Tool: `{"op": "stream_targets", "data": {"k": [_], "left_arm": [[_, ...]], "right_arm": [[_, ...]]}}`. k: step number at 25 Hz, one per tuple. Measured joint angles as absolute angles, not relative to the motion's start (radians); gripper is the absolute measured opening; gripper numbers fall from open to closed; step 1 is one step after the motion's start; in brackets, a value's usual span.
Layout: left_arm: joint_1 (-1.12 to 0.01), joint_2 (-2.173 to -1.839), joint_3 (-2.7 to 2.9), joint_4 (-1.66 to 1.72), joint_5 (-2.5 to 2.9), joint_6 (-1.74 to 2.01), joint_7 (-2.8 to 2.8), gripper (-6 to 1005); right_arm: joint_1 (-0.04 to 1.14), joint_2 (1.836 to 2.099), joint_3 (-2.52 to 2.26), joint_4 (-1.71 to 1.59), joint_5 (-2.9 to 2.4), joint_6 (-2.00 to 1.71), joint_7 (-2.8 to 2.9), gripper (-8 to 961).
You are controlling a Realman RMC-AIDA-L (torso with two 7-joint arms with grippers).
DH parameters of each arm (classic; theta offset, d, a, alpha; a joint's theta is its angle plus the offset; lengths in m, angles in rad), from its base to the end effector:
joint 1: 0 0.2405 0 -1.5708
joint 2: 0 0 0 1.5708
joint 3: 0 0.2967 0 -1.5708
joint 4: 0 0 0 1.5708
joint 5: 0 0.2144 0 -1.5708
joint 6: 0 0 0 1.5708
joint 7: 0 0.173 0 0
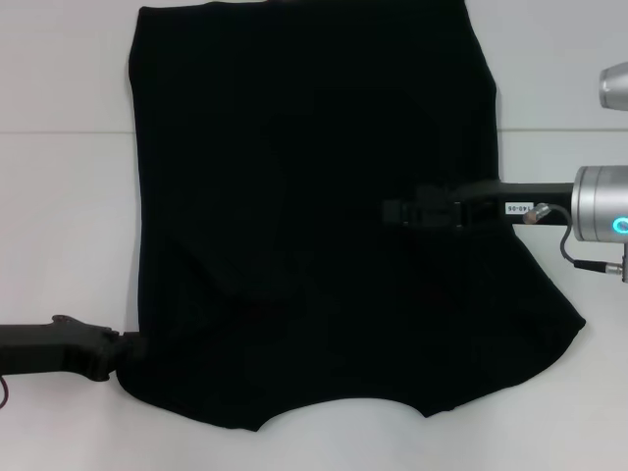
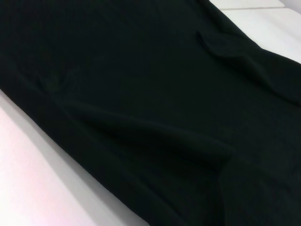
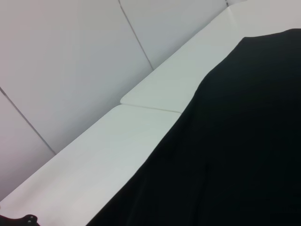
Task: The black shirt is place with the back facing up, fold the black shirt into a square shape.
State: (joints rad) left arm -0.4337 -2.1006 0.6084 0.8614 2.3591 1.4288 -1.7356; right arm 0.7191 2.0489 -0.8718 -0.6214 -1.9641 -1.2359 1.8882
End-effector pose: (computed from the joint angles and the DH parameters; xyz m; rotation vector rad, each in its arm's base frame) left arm -0.3669 0.3435 -0.0219 -2.4964 -1.1055 -0.2193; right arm 0.2358 0.4444 -0.0557 -2.5653 1.0683 0.5861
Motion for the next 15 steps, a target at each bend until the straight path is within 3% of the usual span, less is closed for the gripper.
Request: {"op": "stream_targets", "data": {"k": [4, 7, 15], "left_arm": [[-0.433, -2.098, 0.608, 0.866, 2.359, 1.433, -1.736, 24], [-0.435, -2.095, 0.608, 0.867, 2.359, 1.433, -1.736, 22], [-0.441, -2.093, 0.607, 0.872, 2.359, 1.433, -1.736, 18]], "right_arm": [[0.712, 2.038, -0.868, -0.621, -1.966, -1.248, 1.902, 866], [0.707, 2.013, -0.869, -0.621, -1.991, -1.258, 1.974, 866], [0.633, 1.902, -0.865, -0.621, -2.087, -1.297, 2.232, 866]]}}
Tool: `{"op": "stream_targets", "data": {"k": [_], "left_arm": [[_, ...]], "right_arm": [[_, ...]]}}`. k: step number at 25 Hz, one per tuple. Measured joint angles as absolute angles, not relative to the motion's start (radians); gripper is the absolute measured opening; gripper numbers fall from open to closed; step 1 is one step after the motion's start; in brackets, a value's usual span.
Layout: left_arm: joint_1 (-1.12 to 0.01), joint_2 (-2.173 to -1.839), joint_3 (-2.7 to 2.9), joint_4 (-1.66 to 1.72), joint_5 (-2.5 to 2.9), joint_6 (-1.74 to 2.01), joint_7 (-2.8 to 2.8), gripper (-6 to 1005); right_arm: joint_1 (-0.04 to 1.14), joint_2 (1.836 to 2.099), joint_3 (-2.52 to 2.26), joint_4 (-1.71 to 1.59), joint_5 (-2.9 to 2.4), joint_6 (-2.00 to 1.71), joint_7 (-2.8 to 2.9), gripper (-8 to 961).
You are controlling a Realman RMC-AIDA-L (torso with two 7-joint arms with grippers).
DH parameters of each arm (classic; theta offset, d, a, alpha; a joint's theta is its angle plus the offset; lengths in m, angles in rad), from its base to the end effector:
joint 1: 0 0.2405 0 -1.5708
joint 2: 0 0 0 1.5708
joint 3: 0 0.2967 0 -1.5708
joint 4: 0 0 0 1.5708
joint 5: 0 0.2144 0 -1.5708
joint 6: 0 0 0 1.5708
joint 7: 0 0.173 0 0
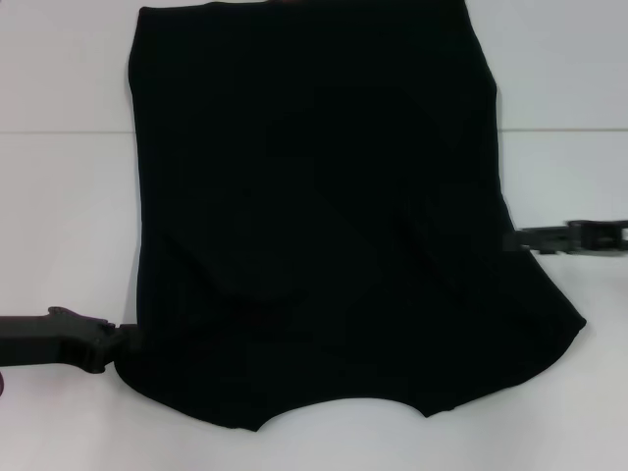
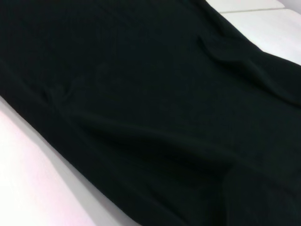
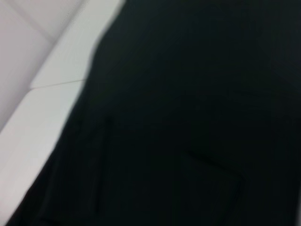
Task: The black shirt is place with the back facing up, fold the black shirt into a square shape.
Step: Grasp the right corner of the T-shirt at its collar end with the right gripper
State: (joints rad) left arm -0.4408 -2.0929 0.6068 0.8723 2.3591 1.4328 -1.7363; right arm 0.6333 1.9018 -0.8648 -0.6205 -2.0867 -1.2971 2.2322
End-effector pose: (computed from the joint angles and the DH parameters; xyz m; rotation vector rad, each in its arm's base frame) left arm -0.3655 0.3479 -0.0157 -2.4949 -1.0836 -0.2132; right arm 0.3162 0.4290 0.0074 -2.3200 1.5222 0.3948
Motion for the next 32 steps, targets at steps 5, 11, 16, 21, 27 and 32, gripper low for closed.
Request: {"op": "stream_targets", "data": {"k": [5, 11, 16, 21, 27, 32], "left_arm": [[-0.441, -2.093, 0.607, 0.873, 2.359, 1.439, -1.739, 19], [-0.440, -2.092, 0.608, 0.873, 2.359, 1.437, -1.738, 19], [-0.440, -2.092, 0.608, 0.870, 2.359, 1.438, -1.735, 18], [-0.441, -2.092, 0.607, 0.867, 2.359, 1.438, -1.734, 18], [-0.442, -2.092, 0.608, 0.869, 2.359, 1.438, -1.738, 17], [-0.443, -2.092, 0.608, 0.869, 2.359, 1.439, -1.738, 17]], "right_arm": [[0.564, 1.850, -0.827, -0.608, -2.089, -1.332, 2.261, 866], [0.503, 1.839, -0.799, -0.604, -2.092, -1.365, 2.268, 865], [0.520, 1.847, -0.800, -0.555, -2.127, -1.360, 2.258, 863], [0.563, 1.876, -0.803, -0.542, -2.167, -1.327, 2.258, 853], [0.595, 1.892, -0.808, -0.519, -2.227, -1.289, 2.264, 776], [0.593, 1.901, -0.802, -0.524, -2.244, -1.296, 2.258, 592]]}}
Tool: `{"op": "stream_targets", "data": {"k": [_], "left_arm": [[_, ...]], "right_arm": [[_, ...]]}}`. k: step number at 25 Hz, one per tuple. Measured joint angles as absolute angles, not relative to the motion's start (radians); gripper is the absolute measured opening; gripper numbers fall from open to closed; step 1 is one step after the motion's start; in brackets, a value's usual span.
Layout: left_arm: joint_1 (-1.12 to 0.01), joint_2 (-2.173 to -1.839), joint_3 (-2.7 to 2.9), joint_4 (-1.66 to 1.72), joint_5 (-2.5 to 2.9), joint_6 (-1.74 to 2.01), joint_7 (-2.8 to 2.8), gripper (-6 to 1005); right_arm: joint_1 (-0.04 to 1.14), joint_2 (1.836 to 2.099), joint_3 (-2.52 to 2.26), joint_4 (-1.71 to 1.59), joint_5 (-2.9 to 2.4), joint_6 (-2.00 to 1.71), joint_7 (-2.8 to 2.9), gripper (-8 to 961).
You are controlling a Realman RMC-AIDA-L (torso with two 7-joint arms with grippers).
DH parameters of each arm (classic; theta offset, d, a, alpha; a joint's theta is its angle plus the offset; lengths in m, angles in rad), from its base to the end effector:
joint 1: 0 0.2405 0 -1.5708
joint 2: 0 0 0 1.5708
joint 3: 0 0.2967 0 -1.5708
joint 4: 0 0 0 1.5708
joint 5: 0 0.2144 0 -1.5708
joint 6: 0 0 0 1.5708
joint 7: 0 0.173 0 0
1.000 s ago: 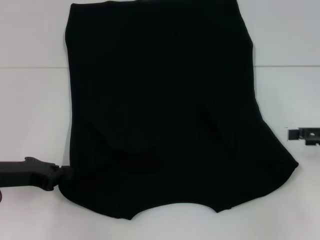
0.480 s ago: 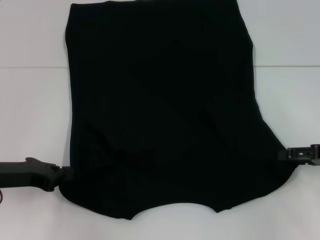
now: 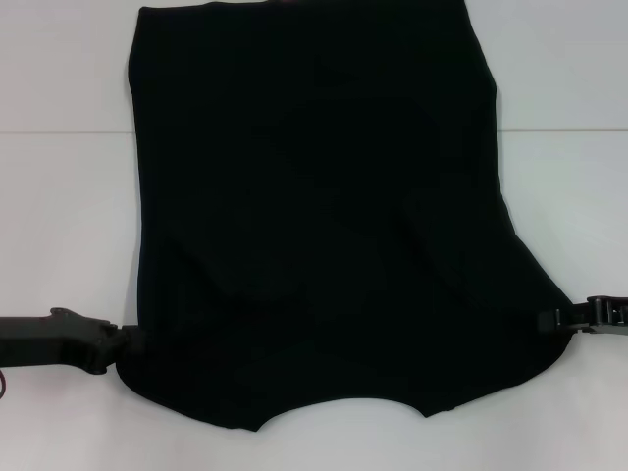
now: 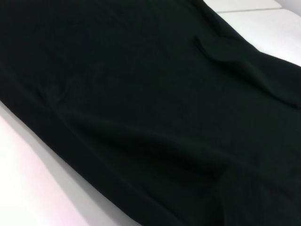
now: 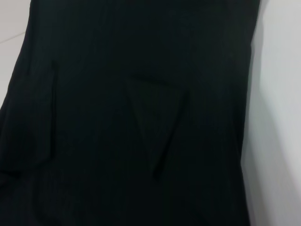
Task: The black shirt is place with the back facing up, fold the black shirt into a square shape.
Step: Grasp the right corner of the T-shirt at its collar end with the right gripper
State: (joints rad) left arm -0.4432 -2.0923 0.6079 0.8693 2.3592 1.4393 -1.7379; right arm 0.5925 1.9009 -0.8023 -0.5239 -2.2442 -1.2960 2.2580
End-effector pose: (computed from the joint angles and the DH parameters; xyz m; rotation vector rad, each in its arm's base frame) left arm -0.3642 0.3476 -0.0167 -2.5034 -1.0865 -0.2164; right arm 0.3667 0.3913 -0.0075 -2.2298 1.7201 0.2282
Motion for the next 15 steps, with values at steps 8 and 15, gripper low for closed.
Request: {"op": "stream_targets", "data": {"k": [8, 15], "left_arm": [[-0.443, -2.094, 0.608, 0.867, 2.359, 1.439, -1.738, 17], [-0.443, -2.098, 0.607, 0.866, 2.358, 1.440, -1.743, 18]], "right_arm": [[0.587, 1.903, -0.798, -0.529, -2.242, -1.291, 2.249, 226], [0.573, 1.913, -0.736, -0.526, -2.238, -1.298, 2.176, 35]]}}
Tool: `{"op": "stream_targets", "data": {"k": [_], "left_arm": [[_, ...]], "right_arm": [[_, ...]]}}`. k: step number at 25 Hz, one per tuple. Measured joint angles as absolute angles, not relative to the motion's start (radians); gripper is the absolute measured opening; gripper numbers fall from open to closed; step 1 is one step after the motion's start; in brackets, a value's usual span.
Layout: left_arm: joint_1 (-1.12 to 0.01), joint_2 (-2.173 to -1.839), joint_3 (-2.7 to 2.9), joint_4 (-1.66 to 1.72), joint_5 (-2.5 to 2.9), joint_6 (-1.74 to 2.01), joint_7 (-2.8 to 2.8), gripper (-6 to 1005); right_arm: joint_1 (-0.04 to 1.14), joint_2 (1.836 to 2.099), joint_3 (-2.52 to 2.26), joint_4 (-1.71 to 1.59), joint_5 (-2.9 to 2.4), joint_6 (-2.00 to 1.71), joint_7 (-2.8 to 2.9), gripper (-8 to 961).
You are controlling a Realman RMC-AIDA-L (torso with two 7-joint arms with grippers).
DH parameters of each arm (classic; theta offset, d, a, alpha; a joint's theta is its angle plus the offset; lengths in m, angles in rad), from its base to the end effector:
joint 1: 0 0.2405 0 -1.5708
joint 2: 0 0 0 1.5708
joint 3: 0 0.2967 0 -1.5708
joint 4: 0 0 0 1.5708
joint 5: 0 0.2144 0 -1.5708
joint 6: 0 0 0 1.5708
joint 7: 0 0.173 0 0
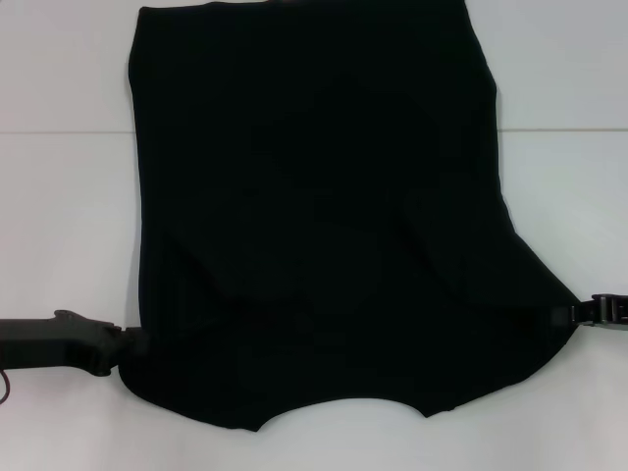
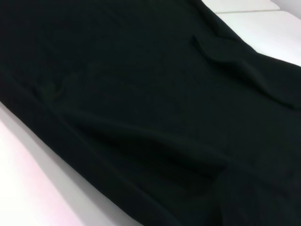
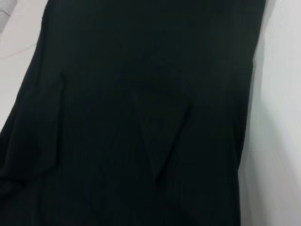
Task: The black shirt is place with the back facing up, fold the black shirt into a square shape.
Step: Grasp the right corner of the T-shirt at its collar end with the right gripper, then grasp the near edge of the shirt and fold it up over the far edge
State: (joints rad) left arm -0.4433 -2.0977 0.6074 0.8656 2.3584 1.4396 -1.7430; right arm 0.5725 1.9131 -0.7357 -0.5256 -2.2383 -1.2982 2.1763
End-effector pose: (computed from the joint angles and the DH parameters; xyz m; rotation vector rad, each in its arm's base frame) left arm -0.3630 0.3466 -0.0200 -2.5045 -1.0998 -0.2257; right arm 0.3709 0.3877 -0.0058 -2.2352 1.6698 0.2956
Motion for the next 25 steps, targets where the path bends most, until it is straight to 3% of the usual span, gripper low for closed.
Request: {"op": "stream_targets", "data": {"k": [15, 25], "left_arm": [[-0.435, -2.085, 0.579, 0.899, 2.359, 1.454, -1.782, 16], [-0.426, -2.061, 0.483, 0.916, 2.360, 1.611, -1.781, 16]], "right_arm": [[0.488, 1.937, -0.531, -0.531, -2.236, -1.441, 2.013, 35], [0.397, 1.929, -0.496, -0.573, -2.243, -1.598, 1.919, 35]]}}
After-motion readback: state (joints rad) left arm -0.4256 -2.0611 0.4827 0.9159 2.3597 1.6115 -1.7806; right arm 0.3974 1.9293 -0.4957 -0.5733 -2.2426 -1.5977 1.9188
